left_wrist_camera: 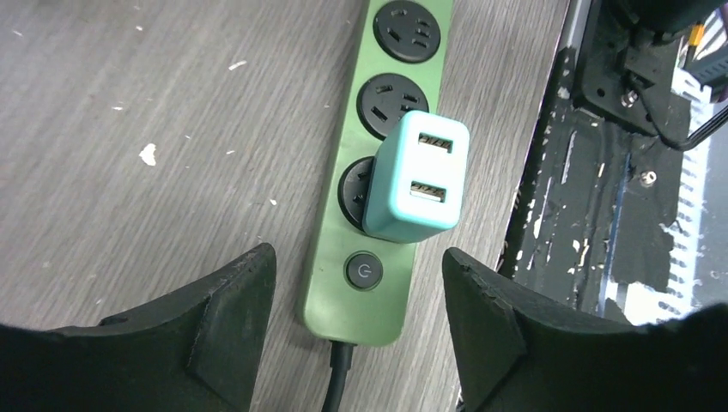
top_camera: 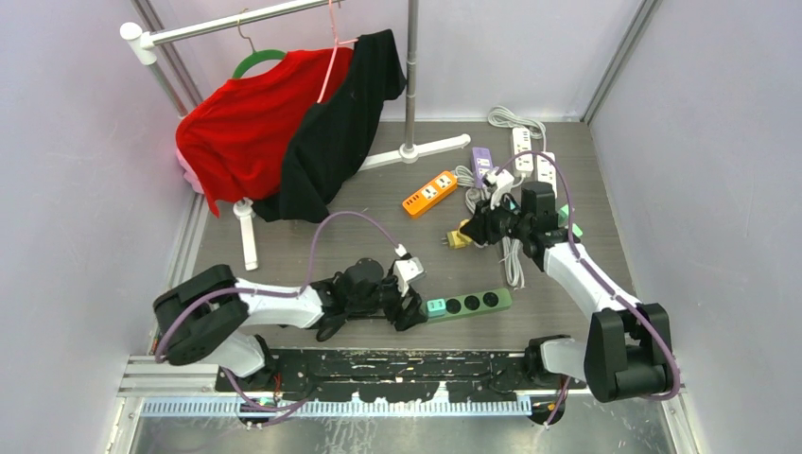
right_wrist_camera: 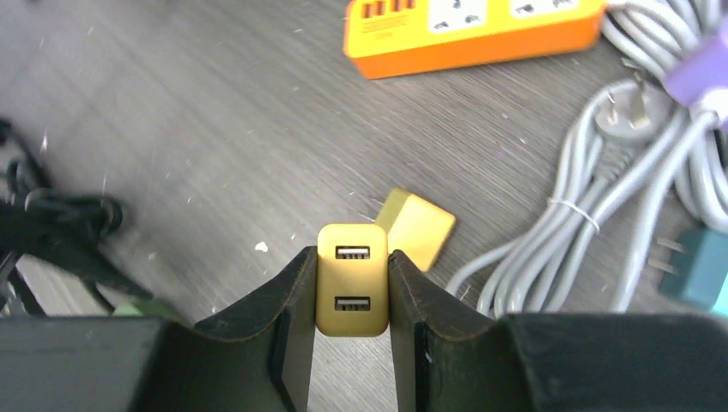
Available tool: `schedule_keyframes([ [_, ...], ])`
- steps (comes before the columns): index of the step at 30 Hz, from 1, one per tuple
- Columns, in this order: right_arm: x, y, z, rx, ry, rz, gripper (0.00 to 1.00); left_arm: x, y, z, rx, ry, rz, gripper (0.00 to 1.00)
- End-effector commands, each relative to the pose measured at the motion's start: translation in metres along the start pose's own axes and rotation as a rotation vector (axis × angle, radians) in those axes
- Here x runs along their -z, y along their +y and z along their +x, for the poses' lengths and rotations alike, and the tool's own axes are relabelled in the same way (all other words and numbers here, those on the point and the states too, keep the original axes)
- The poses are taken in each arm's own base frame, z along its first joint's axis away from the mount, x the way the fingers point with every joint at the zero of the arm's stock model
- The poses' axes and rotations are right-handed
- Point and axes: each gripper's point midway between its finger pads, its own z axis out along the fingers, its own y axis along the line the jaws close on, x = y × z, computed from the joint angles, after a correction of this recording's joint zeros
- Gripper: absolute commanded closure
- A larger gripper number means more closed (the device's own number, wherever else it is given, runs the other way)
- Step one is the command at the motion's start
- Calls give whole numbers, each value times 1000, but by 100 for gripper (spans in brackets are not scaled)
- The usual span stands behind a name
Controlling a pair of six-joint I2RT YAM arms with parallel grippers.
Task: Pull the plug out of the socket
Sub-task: Place the plug at the center of the board.
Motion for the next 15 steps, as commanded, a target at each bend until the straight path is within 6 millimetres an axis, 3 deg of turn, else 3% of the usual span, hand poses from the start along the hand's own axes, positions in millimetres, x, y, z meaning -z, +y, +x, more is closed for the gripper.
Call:
schedule_keyframes([
  [1, -9, -32, -32, -269, -186, 183, 85, 19, 3, -27, -16, -51, -54, 29],
  [7, -17, -50, -29, -399, -226, 262, 78, 48, -3, -53, -17, -162, -68, 29],
  [15, -21, -59, -23, -424, -218, 301, 70, 75, -12, -65, 22, -263, -59, 24],
])
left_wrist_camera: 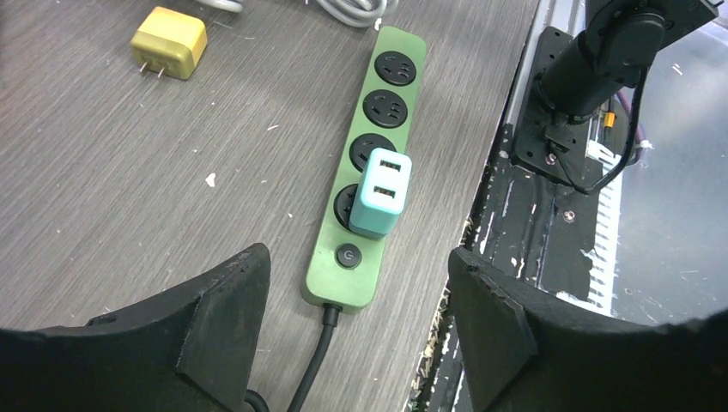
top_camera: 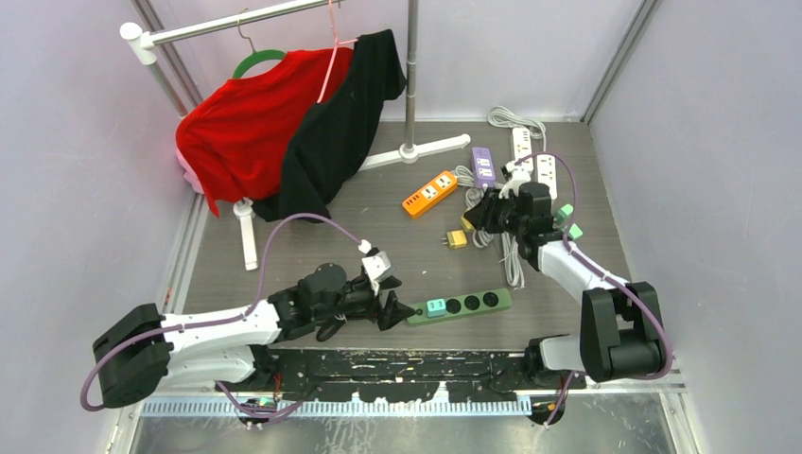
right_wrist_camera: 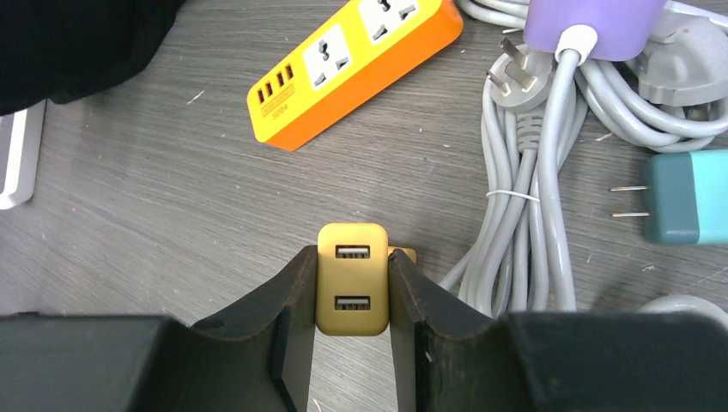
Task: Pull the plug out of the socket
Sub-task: Place the plug at the center of the board.
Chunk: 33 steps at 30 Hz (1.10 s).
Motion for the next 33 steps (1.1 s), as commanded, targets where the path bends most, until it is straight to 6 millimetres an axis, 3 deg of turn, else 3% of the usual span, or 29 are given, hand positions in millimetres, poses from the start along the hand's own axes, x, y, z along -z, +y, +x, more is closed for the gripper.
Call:
schedule_keyframes([
  [1, -5, -1, -22, -16, -84, 10, 69, 8, 0, -12, 38, -54, -12, 24],
  [14, -10, -7, -16, -20, -63, 31, 63, 8, -3, -12, 81, -66, -2, 21],
  [25, -12, -12, -14, -16, -46, 54, 51, 7, -1, -9, 94, -62, -12, 18],
  [33, -9, -10, -19, 4, -53, 50, 50, 8, -1, -9, 104, -71, -16, 16],
])
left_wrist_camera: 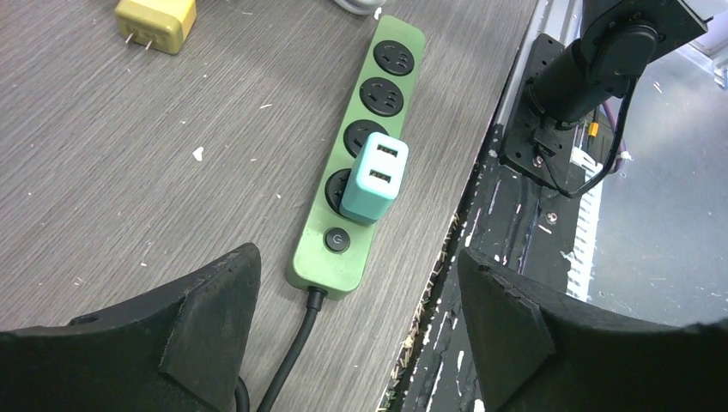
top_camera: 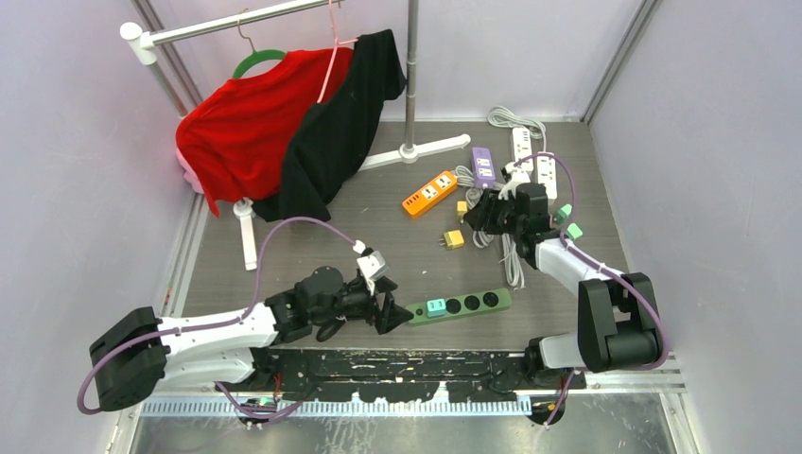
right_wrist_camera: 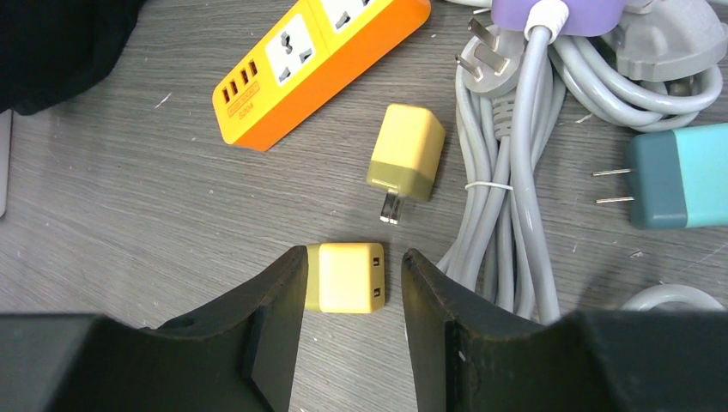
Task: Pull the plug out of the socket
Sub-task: Place the plug at the center of the board.
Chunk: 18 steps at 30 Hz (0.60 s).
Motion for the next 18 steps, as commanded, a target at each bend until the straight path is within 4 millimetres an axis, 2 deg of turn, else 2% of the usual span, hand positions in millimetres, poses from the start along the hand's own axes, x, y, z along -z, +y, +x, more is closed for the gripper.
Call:
schedule_keyframes([
  [1, 1, 7, -26, 42, -65, -18, 50, -1, 0, -15, 4, -67, -1, 16],
  [18, 18, 43, -24, 118, -4, -216, 50, 2, 8, -15, 34, -87, -52, 8],
])
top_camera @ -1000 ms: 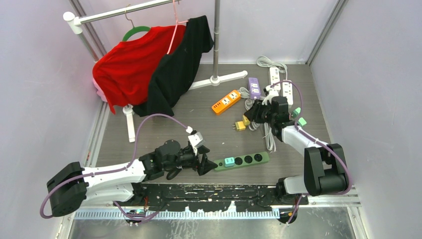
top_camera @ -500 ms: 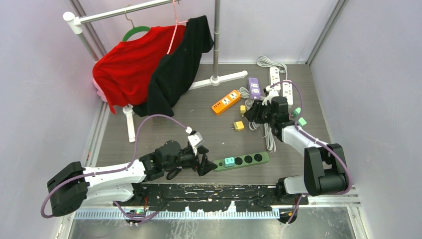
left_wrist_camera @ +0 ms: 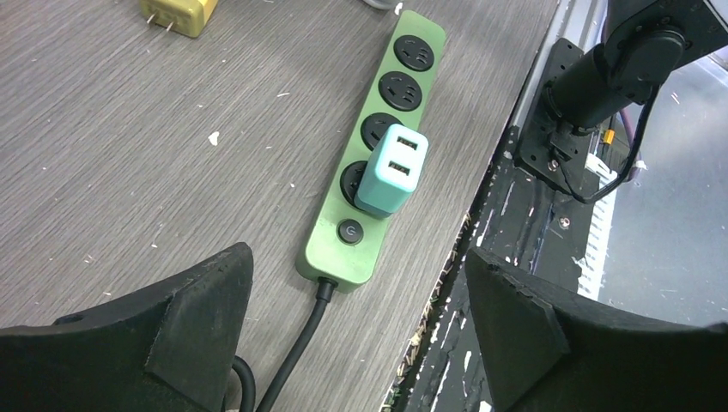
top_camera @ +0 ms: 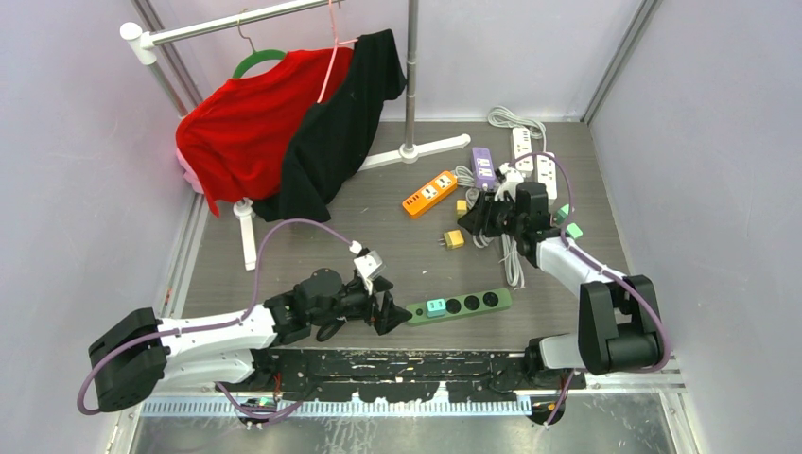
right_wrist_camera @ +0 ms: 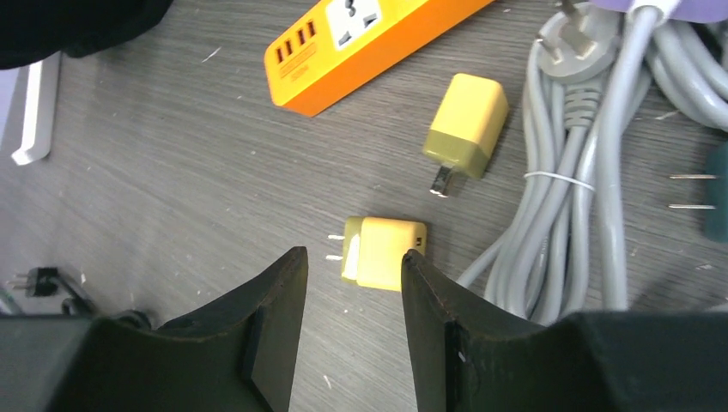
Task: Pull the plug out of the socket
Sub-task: Place the plug at the center of the board, then remove the plug from the socket.
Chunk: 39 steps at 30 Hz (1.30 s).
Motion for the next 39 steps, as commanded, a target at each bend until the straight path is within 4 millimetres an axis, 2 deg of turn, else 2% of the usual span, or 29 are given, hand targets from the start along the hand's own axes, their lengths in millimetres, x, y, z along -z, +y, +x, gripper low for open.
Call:
schedule_keyframes([
  [1, 15, 31, -30, 117, -46, -144, 49, 0, 0, -22, 13, -85, -12, 6],
  [5, 33, 64, -17, 218, 33, -367, 48, -1, 7, -20, 34, -83, -56, 0],
  [12, 71, 107, 12, 387, 101, -671, 48, -4, -10, -12, -111, -63, 84, 0],
  [14, 84, 117, 30, 496, 118, -756, 42, -5, -14, -7, -177, -64, 116, 1],
  [17, 102, 128, 67, 735, 138, -881, 24, -9, -22, 1, -323, -64, 154, 2],
  [20, 111, 128, 97, 934, 153, -976, 11, -13, -27, 11, -448, -46, 153, 2],
  [21, 112, 126, 104, 1006, 152, -1000, 10, -15, -25, 12, -477, -41, 135, 2],
  [27, 104, 125, 125, 1136, 213, -1003, 11, -31, -22, 20, -517, -32, 117, 2],
  [29, 98, 123, 128, 1162, 221, -987, 13, -39, -18, 30, -520, -4, 114, 2],
  [35, 94, 129, 147, 1211, 266, -1027, 29, -57, -10, 34, -501, 10, 71, 8],
  [39, 87, 128, 157, 1226, 304, -1026, 37, -62, -6, 36, -486, 4, 45, 12],
])
